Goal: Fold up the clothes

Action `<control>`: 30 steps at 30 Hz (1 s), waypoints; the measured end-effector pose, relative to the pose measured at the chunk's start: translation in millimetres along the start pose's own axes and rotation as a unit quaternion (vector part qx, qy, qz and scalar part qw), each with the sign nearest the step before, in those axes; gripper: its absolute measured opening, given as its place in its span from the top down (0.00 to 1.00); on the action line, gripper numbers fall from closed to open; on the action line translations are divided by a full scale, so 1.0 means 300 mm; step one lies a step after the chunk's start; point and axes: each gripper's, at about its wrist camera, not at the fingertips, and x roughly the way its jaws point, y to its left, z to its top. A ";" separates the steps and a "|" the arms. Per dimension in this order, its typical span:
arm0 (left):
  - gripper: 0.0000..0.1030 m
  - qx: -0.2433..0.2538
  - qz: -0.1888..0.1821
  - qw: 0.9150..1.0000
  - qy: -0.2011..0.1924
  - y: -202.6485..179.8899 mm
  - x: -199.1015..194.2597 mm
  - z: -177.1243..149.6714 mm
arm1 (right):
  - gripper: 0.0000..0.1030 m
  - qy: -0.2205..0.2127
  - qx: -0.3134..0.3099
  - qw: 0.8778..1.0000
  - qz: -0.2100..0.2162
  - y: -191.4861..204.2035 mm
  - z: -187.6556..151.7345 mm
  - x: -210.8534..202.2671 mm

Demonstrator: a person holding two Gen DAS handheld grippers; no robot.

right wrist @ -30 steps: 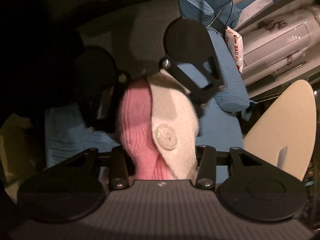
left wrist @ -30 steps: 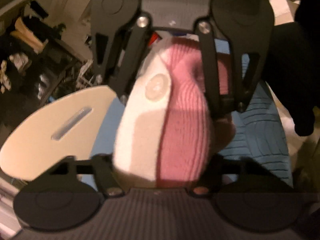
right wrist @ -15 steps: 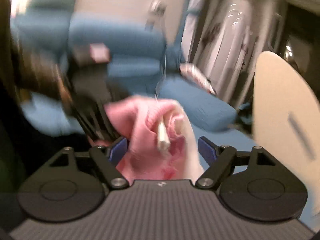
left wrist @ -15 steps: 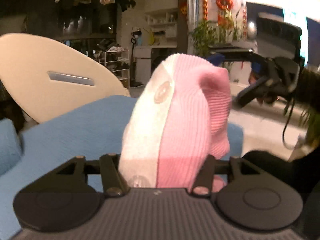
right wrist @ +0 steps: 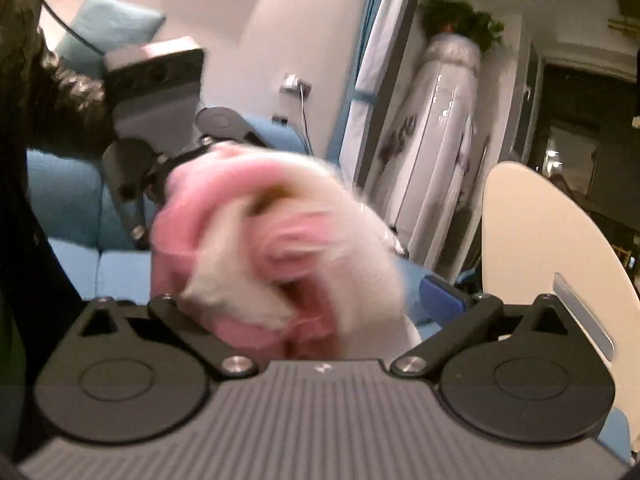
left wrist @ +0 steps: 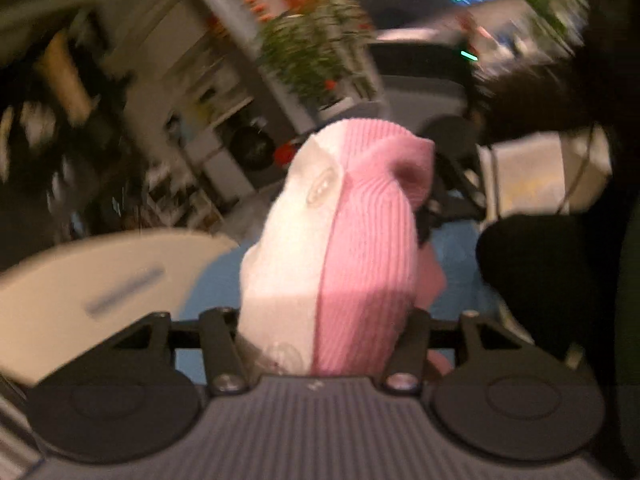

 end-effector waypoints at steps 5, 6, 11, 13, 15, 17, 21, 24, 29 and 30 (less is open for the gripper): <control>0.48 0.086 0.009 0.996 -0.029 -0.196 0.042 0.035 | 0.00 0.026 -0.008 0.998 0.062 0.032 -0.038 0.015; 0.48 0.093 0.012 0.995 -0.028 -0.222 0.057 0.026 | 0.01 0.039 -0.013 0.997 0.058 0.036 -0.040 0.033; 0.19 0.052 0.070 0.996 -0.019 -0.312 0.126 -0.042 | 0.60 0.114 -0.089 0.989 0.022 0.111 -0.051 0.058; 0.06 0.042 0.098 0.994 -0.030 -0.353 0.143 -0.063 | 0.60 0.130 -0.156 0.979 -0.001 0.171 -0.041 0.066; 0.00 0.040 0.118 0.991 -0.044 -0.390 0.148 -0.089 | 0.61 0.123 -0.204 0.971 -0.013 0.217 -0.022 0.055; 0.00 0.051 0.135 0.987 -0.074 -0.447 0.158 -0.124 | 0.61 0.107 -0.215 0.971 -0.010 0.231 0.016 0.039; 0.00 0.060 0.125 0.987 -0.083 -0.487 0.201 -0.138 | 0.61 0.114 -0.231 0.966 0.030 0.235 0.059 0.032; 0.37 0.081 0.116 0.989 -0.041 -0.525 0.240 -0.147 | 0.61 0.133 -0.245 0.959 0.051 0.253 0.073 0.075; 0.50 -0.149 0.134 0.980 -0.006 -0.458 0.156 -0.225 | 0.48 0.132 -0.194 0.972 0.030 0.225 0.093 0.168; 0.50 -0.198 0.144 0.970 -0.008 -0.444 0.136 -0.247 | 0.47 0.113 -0.148 0.982 0.022 0.200 0.105 0.191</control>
